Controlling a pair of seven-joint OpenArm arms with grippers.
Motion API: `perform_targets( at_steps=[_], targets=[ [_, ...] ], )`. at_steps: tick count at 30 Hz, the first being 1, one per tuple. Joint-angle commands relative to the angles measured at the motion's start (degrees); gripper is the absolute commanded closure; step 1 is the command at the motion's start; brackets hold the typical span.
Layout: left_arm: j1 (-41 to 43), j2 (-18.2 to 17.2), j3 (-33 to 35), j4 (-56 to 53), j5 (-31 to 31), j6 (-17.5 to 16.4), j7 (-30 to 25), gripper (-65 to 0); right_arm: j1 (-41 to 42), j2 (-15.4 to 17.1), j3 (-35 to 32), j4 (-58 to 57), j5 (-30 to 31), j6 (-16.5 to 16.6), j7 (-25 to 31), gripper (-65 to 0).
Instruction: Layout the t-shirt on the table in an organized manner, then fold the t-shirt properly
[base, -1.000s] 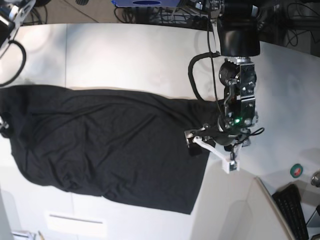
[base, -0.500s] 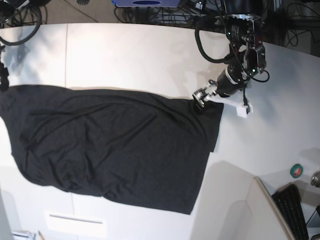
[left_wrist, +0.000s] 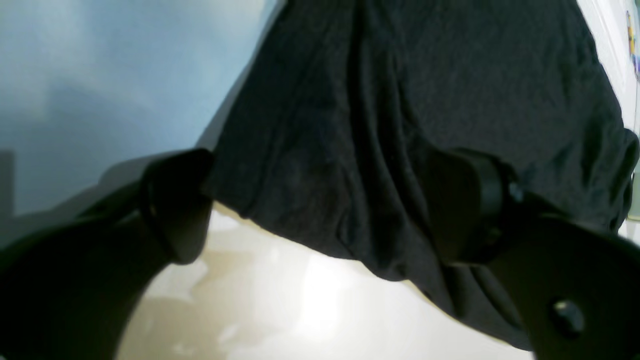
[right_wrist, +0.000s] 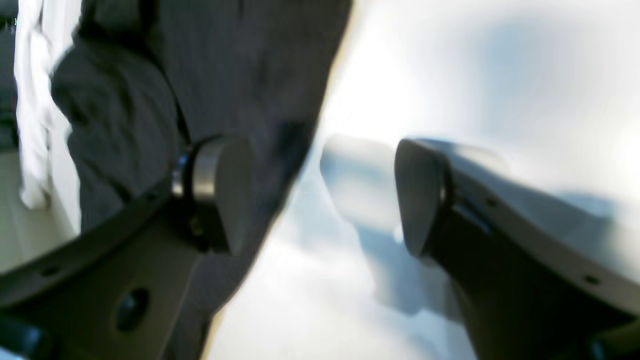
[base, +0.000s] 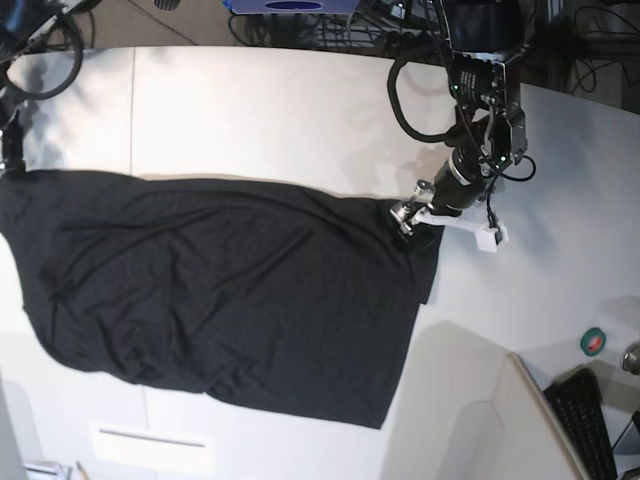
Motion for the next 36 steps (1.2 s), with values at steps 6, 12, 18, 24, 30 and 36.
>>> perform_targets(
  at_steps=[6,12,18,24,30,36],
  targets=[
    [-1.4,-0.1,0.0,-3.7,0.2,0.6,1.2,-30.3,4.1,4.0,0.2,-7.6,0.2,0.2,2.7,-42.0],
    [-2.1,-0.1,-0.1,-4.2,0.2,0.6,1.3,-4.8,5.6,4.7,-3.5,-10.9,0.2,0.2,3.4,-41.9],
    [-2.2,-0.1,-0.1,-3.9,0.2,0.7,1.4,0.0,6.5,4.7,-8.3,-12.7,0.3,-0.4,9.5,-41.0],
    [-2.1,-0.5,0.2,-3.6,0.7,0.7,1.5,0.0,7.4,5.4,-8.2,-14.6,0.3,-0.4,9.7,-3.3],
    [-1.4,-5.0,3.6,2.4,0.8,1.1,3.8,0.0,7.3,9.6,-8.7,-10.5,0.3,-0.4,1.9,0.0],
    [-0.7,-7.9,4.3,14.1,0.8,1.7,11.2,0.0,3.9,9.5,-8.1,10.9,0.3,-6.0,-11.8,0.0]
  ],
)
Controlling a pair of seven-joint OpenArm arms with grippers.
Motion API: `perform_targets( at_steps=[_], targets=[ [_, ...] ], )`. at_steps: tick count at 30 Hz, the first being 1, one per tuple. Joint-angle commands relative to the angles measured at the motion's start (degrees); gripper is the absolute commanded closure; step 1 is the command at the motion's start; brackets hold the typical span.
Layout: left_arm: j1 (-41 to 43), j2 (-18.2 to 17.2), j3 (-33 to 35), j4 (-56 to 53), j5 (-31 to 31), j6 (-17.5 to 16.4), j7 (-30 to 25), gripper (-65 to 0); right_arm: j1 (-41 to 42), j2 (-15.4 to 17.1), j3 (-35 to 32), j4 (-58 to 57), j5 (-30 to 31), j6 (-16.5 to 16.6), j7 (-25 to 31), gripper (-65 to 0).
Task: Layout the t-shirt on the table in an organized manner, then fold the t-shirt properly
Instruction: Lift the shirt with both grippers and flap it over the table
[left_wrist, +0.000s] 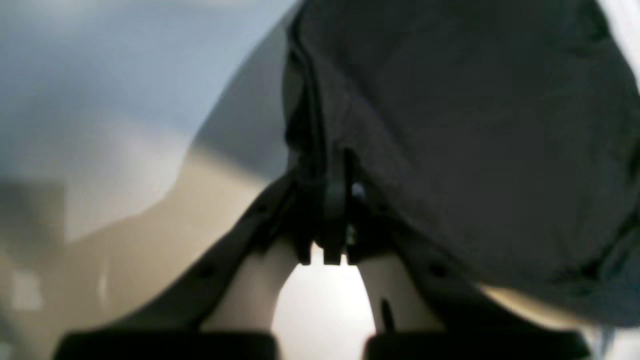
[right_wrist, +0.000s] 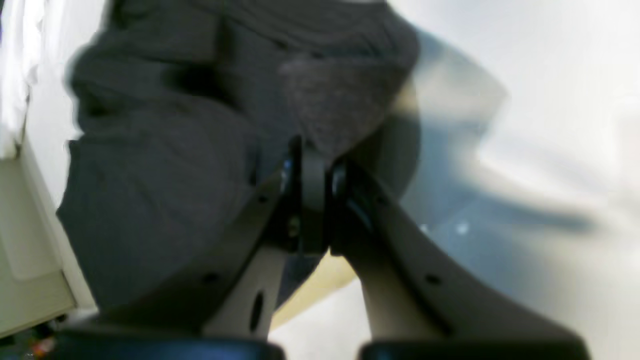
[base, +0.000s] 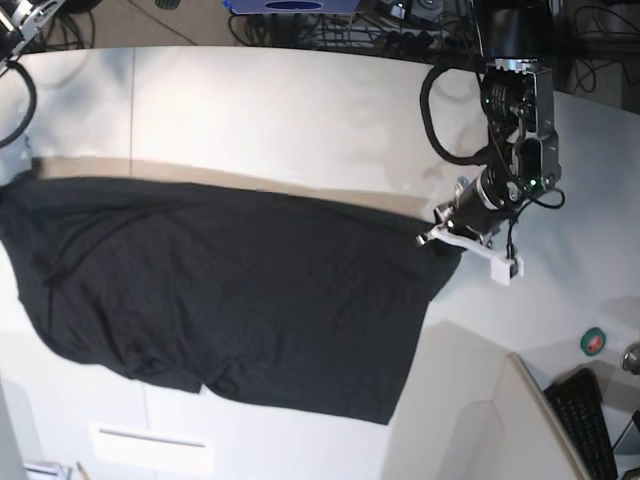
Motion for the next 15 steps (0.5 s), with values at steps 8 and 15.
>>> perform_targets(
  at_steps=[8,15],
  targets=[
    [-5.8,-1.6,2.0,9.9,-0.2,4.8,4.1,0.0,4.1,1.2,-0.3,14.9,1.0,-4.1,-7.1,0.0],
    [-18.1,-2.6,6.5,2.1,-0.2,4.8,4.3,0.0,15.9,8.8,-9.9,5.5,1.0,-4.1,-6.3,0.0]
  ],
)
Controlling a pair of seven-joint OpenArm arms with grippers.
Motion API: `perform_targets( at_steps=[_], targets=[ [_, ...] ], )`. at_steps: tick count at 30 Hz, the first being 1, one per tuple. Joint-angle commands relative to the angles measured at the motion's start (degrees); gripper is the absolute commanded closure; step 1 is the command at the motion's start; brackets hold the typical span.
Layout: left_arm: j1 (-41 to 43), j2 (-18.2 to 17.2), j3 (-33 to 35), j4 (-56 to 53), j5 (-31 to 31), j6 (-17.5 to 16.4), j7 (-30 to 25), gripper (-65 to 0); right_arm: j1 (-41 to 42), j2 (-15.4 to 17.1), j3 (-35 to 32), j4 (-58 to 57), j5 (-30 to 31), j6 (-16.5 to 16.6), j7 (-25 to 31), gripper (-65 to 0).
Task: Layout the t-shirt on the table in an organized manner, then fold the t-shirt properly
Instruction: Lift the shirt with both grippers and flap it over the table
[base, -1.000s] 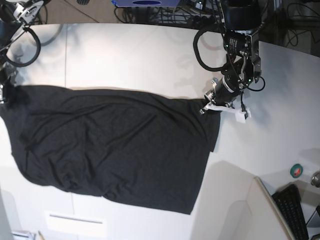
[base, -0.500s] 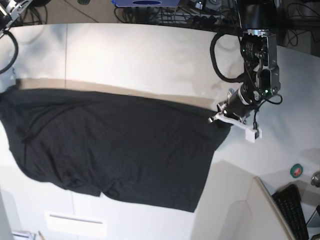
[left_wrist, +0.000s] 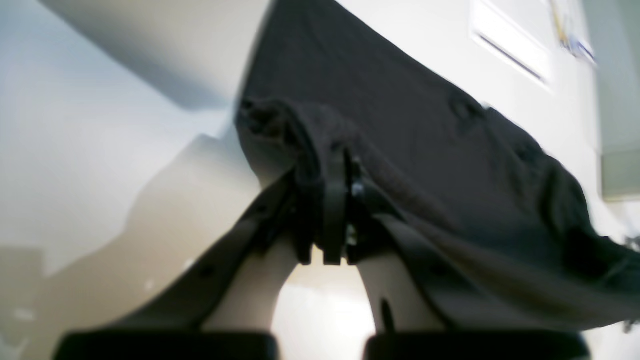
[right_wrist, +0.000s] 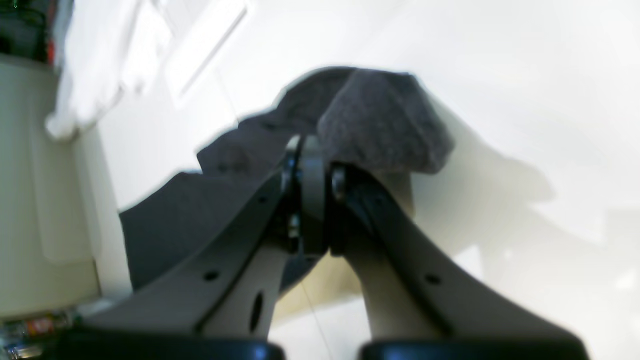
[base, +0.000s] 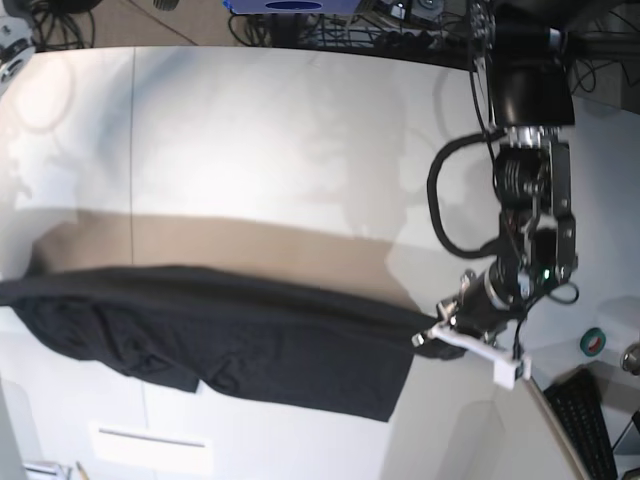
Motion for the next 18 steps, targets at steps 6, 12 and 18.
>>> perform_targets(
  at_steps=[6,12,18],
  targets=[
    [-13.8,-0.8,5.8,-10.3,-0.8,-0.6,-1.3,0.0,11.2,7.1,-11.8,-11.6,0.8,0.2,8.4,0.0],
    [-25.9,-0.6,9.7,-20.2,-0.8,-0.6,-1.6,0.0,20.7,10.4,-22.2,-18.9,0.8,0.2,15.9,0.0],
    [-38.1,-0.1,11.6,-24.9,-0.9,-0.6,-1.7,0.0,29.4,13.1,-28.2,-19.3,0.8,0.2,19.8,0.0]
  ],
)
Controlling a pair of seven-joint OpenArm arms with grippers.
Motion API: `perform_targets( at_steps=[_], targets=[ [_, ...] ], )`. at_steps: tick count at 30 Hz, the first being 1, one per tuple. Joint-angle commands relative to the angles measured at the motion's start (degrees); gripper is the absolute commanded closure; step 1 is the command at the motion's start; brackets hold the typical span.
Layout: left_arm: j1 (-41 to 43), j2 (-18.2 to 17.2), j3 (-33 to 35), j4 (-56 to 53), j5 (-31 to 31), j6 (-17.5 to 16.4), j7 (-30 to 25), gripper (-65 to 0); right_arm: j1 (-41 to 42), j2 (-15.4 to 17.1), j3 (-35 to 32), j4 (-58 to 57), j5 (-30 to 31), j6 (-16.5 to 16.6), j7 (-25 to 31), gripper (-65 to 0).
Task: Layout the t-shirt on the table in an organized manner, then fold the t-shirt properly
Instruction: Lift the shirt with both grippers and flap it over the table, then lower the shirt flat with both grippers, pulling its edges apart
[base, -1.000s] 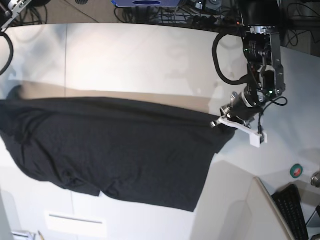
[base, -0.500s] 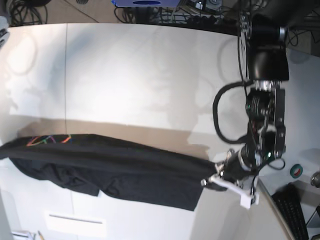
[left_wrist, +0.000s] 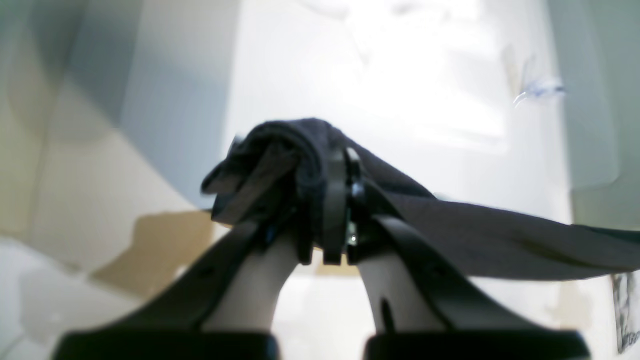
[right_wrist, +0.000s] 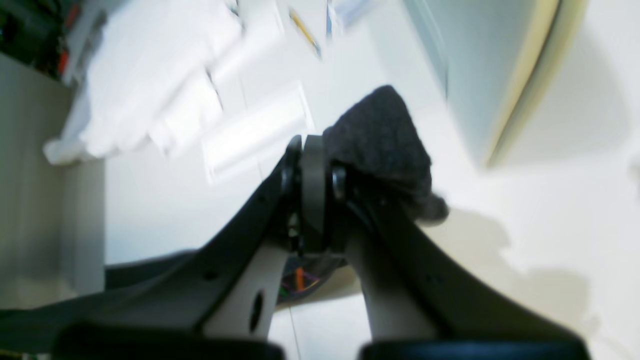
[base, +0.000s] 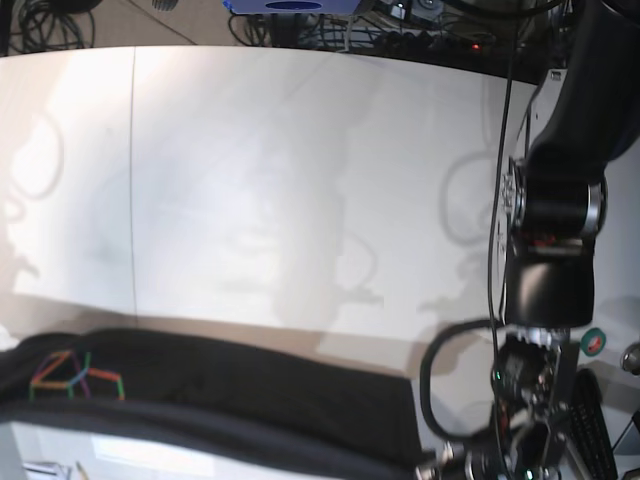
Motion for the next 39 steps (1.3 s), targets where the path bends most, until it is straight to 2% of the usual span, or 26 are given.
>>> perform_targets(
  at_steps=[1,4,7,9,11,14,16,18,20,23,25,28,31,34,39],
  targets=[
    [-4.6,0.0,-0.8,1.1,-0.2,-0.3,-1.8,0.0,4.2,2.4,0.1,1.7,0.6,0.4,2.3,0.0],
    [-9.9,0.2,-1.0,3.0,-0.5,-0.3,-1.7,0.0,7.3,4.3,0.4,6.3,0.7,0.4,1.8,0.0],
    [-12.6,0.2,-1.0,6.6,-0.6,-0.3,-1.6,0.0,7.3,6.5,0.6,15.7,1.0,0.4,1.3,0.0],
    [-12.2,0.3,-1.0,11.1,-0.7,-0.3,-1.5,0.0,5.6,7.8,2.2,23.1,1.0,0.4,-2.4,0.0],
    [-9.6,0.3,-1.0,15.5,-0.7,-0.3,-1.5,0.0,1.6,7.5,8.4,30.3,1.1,0.4,-7.0,0.0],
    [-0.8,0.2,-1.1,22.0,-0.7,-0.3,-1.5,0.0,-8.5,4.5,20.3,40.0,1.1,0.4,-13.3,0.0],
    [6.8,0.1,-1.1,26.6,-0.6,-0.3,-1.5,0.0,-16.4,1.9,26.5,43.6,1.1,0.5,-14.8,0.0],
    [15.5,0.1,-1.1,31.7,-0.3,-0.3,-1.7,0.0,-26.1,-2.2,32.1,46.7,1.1,0.7,-14.7,0.0],
    [24.3,0.0,-1.6,35.3,-0.2,-0.3,-1.8,0.0,-35.4,-7.5,36.1,47.4,1.1,0.8,-14.5,0.0],
    [34.9,0.2,-3.5,35.1,-0.1,-0.3,-1.8,0.0,-44.7,-14.2,37.0,43.0,0.8,1.1,-10.6,0.0],
    [39.8,0.1,-4.0,31.9,0.0,-0.3,-1.8,0.0,-49.3,-17.1,37.0,36.9,0.7,4.5,-5.8,0.0],
    [44.4,0.0,-4.1,26.1,3.9,-0.4,-1.9,0.0,-51.8,-18.3,36.9,26.2,-0.1,9.3,-1.5,0.0],
    [47.9,0.1,-4.1,23.2,10.9,-0.5,-3.5,0.0,-52.9,-18.7,37.1,20.0,-4.9,13.1,-0.5,0.0],
    [52.5,0.0,-4.2,24.7,14.8,-0.5,-8.3,0.0,-55.6,-21.0,37.4,21.0,-9.5,17.3,-0.6,0.0],
    [59.5,-1.8,-7.8,29.2,16.2,-0.5,-9.3,0.0,-62.0,-26.4,37.4,29.3,-12.2,18.4,-0.6,0.0]
  ],
)
